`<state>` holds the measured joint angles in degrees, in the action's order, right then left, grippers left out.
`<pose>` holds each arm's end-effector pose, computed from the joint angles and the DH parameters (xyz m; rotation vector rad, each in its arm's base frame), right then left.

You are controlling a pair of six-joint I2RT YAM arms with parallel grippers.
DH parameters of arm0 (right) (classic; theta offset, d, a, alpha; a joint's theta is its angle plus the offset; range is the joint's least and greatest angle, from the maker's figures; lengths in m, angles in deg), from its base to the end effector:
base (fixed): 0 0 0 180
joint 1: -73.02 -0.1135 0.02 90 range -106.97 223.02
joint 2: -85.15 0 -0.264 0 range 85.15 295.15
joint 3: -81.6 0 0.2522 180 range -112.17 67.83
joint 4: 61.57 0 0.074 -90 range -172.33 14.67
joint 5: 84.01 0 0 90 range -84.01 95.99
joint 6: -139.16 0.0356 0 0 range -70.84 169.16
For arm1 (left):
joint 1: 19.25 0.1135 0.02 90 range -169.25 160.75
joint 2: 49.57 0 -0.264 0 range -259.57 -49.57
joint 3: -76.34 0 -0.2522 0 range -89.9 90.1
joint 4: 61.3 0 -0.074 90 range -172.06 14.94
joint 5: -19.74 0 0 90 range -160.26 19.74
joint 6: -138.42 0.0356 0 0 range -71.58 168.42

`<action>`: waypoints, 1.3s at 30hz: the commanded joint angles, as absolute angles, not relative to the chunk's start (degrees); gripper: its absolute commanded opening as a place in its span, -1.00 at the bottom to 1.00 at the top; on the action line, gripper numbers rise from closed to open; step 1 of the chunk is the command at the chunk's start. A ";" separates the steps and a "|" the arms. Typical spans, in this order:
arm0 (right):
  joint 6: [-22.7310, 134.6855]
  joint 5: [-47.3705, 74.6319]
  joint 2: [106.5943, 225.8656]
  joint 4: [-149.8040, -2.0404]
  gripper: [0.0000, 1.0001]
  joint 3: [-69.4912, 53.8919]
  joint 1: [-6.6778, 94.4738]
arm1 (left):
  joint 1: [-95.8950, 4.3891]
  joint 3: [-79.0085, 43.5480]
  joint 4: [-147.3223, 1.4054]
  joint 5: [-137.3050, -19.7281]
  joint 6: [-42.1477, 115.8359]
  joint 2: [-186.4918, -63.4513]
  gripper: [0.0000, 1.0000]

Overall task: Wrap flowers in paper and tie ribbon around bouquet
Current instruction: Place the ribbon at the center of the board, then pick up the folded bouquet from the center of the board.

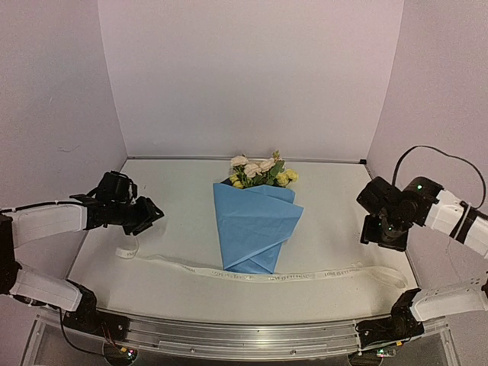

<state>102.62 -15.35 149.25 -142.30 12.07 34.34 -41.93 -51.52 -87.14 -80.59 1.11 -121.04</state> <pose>0.1509 0.1042 0.2712 0.4118 2.6655 -0.1020 0.2291 -0.1027 0.2030 -0.4403 2.4521 -0.7733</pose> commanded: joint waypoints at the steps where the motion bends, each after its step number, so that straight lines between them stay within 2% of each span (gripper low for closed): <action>1: 100.71 -5.33 157.56 -122.98 0.59 12.93 25.01 | -50.90 -48.90 -77.92 -87.59 1.73 -125.24 0.07; 7: 102.38 4.89 170.11 -101.49 0.86 12.99 22.14 | -56.99 -48.58 -69.97 -94.91 0.03 -132.22 0.08; 10: 102.75 4.28 173.73 -96.87 0.96 12.65 22.35 | -57.05 -46.73 -65.72 -97.31 0.11 -137.49 0.12; 13: 102.85 5.14 176.53 -91.99 0.97 12.88 23.82 | -57.05 -43.63 -62.94 -99.75 0.45 -144.29 0.18; 20: 107.05 15.86 184.02 -79.17 0.93 15.19 30.76 | -56.42 -37.93 -58.73 -103.62 -1.38 -155.68 0.18; 24: 108.53 19.85 188.69 -75.81 0.77 13.49 32.72 | -55.58 -35.39 -59.04 -104.27 -1.79 -159.09 0.18; 29: 110.56 21.54 192.08 -73.34 0.32 12.27 34.49 | -55.35 -31.93 -58.99 -105.87 -3.16 -162.76 0.12; 33: 111.48 23.20 194.29 -72.80 0.01 10.55 35.27 | -55.30 -29.39 -58.98 -107.86 -4.76 -165.42 -0.01; 39: 113.55 25.51 194.45 -74.61 -0.62 7.07 35.91 | -54.95 -25.76 -62.18 -110.37 -6.60 -166.67 -0.23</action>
